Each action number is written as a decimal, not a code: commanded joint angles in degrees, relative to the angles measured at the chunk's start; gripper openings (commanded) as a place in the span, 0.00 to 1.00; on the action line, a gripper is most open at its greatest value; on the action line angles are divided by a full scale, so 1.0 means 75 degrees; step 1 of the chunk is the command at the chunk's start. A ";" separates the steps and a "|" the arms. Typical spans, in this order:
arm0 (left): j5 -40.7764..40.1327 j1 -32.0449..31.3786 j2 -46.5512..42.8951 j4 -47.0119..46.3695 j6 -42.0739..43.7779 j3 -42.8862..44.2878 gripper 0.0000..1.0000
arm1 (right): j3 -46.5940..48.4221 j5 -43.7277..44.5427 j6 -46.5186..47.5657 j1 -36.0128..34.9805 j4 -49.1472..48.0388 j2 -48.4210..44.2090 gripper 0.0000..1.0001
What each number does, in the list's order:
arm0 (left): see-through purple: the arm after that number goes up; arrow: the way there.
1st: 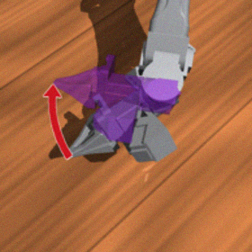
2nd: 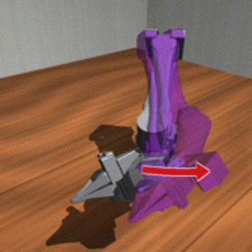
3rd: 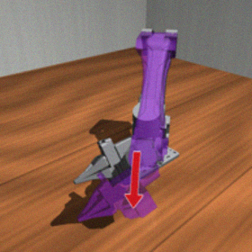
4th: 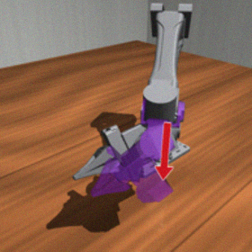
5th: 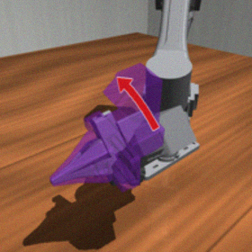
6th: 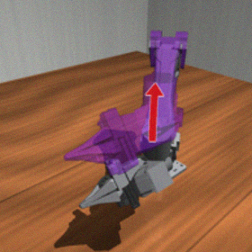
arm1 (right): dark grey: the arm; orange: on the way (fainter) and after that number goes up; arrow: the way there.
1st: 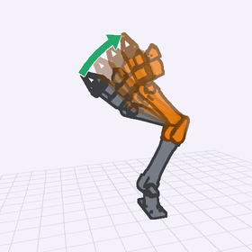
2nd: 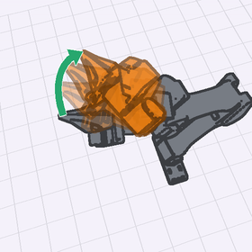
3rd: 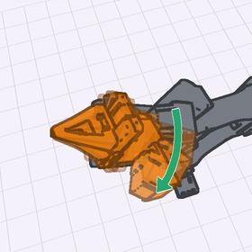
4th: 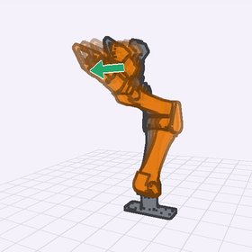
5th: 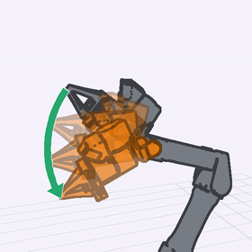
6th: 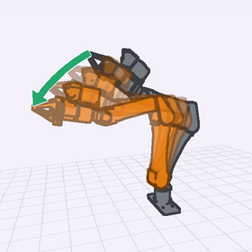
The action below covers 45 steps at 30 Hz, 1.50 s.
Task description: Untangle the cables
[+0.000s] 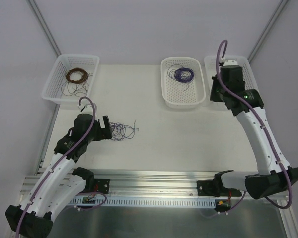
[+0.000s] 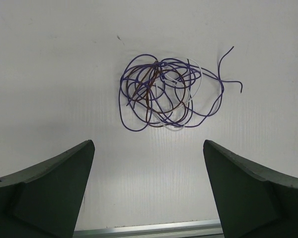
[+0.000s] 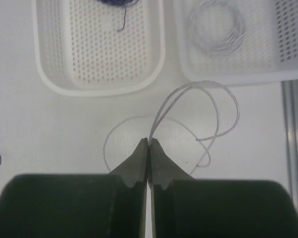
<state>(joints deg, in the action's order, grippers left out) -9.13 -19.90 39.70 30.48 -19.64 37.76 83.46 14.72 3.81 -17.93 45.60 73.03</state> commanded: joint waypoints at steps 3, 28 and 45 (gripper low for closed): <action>-0.0201 -0.0018 -0.0020 -0.0244 0.0193 -0.0030 0.93 | 0.1912 0.0043 0.0733 0.1065 0.0330 0.0702 0.01; 0.0103 -0.0007 0.1138 -0.0255 0.0205 0.0098 0.94 | 0.3453 -0.1633 0.0325 0.3118 -0.1393 0.3940 0.89; -0.0049 -0.0007 0.4888 -0.0314 -0.1822 0.1679 0.88 | -0.2606 -0.3720 -0.0717 0.0846 -0.1674 -0.1205 0.98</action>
<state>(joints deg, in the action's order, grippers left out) -9.04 -19.88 72.69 28.53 -29.08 46.74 68.18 -11.03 1.15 -8.47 34.22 67.57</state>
